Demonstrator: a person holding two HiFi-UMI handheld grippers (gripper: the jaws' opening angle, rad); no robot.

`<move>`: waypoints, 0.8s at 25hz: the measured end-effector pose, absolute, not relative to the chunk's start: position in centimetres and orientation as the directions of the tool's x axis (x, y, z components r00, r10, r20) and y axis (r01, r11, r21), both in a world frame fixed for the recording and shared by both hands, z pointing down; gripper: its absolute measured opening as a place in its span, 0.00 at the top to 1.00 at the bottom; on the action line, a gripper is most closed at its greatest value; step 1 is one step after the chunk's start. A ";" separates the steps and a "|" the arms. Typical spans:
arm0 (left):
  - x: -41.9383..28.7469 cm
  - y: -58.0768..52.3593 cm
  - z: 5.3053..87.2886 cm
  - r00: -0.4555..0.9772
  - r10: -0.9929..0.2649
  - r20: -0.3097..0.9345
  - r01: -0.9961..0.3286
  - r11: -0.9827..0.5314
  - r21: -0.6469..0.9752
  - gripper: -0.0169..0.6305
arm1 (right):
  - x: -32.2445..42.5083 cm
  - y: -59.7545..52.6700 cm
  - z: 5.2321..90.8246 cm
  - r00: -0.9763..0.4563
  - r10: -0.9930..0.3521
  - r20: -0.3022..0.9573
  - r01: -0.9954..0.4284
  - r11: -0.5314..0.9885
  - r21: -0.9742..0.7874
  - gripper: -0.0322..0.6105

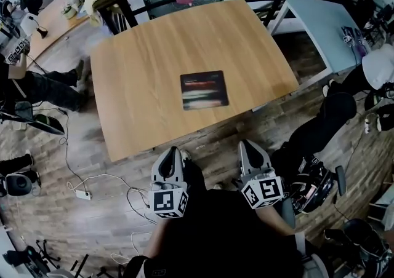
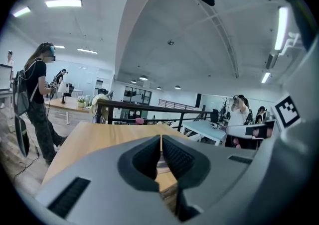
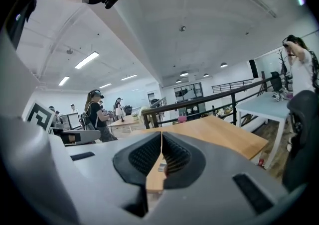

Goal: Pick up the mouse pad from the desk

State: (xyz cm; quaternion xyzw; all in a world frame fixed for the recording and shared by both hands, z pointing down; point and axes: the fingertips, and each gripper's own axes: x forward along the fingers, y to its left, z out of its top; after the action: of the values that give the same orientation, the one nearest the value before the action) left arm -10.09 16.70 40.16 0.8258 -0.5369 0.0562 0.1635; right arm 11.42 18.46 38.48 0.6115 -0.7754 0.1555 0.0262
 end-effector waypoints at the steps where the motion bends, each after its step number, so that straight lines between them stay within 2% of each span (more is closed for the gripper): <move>1: -10.8 15.4 40.2 0.420 -0.866 0.273 -0.904 -0.372 0.210 0.93 | 11.0 17.5 38.4 -0.242 -0.941 0.237 -0.959 0.195 -0.206 0.90; 11: -15.3 4.8 41.0 0.440 -0.848 0.294 -0.896 -0.392 0.209 0.93 | 8.4 8.8 39.2 -0.178 -0.943 0.281 -0.973 0.125 -0.196 0.90; 20: -12.4 0.9 43.3 0.432 -0.836 0.338 -0.900 -0.375 0.222 0.93 | 10.5 3.4 42.9 -0.215 -0.913 0.347 -0.968 0.151 -0.203 0.90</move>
State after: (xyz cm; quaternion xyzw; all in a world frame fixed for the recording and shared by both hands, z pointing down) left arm -12.40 0.86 43.33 0.8249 -0.5262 0.0844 0.1886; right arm 10.46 3.38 42.90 0.6223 -0.7554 0.1924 0.0709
